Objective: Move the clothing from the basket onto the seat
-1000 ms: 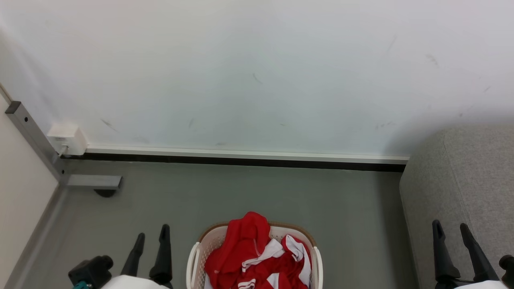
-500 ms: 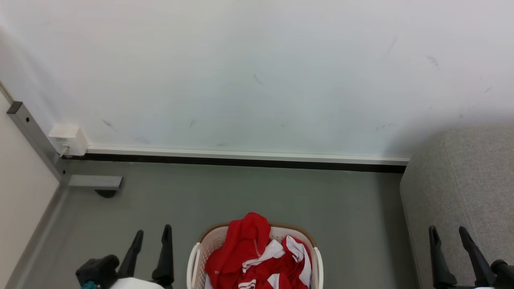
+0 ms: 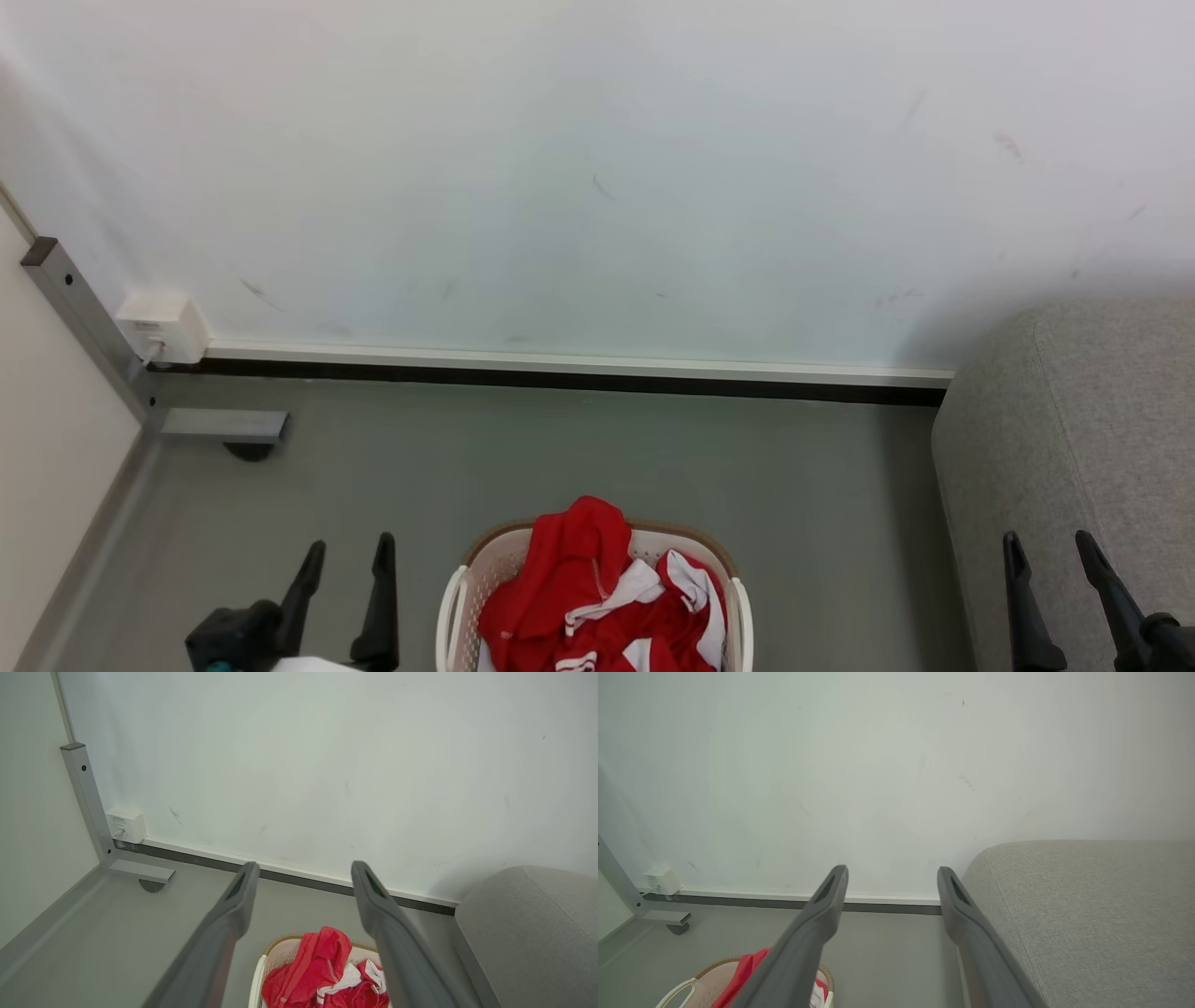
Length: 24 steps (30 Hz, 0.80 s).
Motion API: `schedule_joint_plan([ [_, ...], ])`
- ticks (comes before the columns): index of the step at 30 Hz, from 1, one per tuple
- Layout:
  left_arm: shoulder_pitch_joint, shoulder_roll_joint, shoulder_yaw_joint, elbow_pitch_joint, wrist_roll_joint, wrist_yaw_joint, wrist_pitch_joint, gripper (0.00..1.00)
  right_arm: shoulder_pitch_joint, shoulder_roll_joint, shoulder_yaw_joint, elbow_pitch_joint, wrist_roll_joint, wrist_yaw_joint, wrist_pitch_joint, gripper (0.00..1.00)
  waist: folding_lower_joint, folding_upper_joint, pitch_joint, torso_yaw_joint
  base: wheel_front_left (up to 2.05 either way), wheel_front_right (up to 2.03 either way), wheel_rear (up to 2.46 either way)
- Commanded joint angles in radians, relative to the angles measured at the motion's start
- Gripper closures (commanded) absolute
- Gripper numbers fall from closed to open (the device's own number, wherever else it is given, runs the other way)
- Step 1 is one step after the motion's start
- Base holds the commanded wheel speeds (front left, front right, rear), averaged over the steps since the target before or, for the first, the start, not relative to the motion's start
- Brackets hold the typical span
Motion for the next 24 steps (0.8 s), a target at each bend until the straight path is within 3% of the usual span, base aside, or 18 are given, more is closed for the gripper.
schedule_joint_plan([
  [1,0.005,0.005,0.005,0.003,0.032,-0.004,-0.012,0.00,0.007,-0.005,-0.005,0.000,-0.024,-0.002,-0.012,0.00,-0.0001,0.0000,-0.001,0.001,0.00,0.00,0.00],
  [24,0.021,-0.006,0.032,0.024,0.195,-0.014,-0.053,0.00,0.020,-0.001,-0.015,0.010,-0.154,-0.002,-0.053,0.00,-0.0001,0.0000,-0.005,0.007,0.00,0.00,0.00],
])
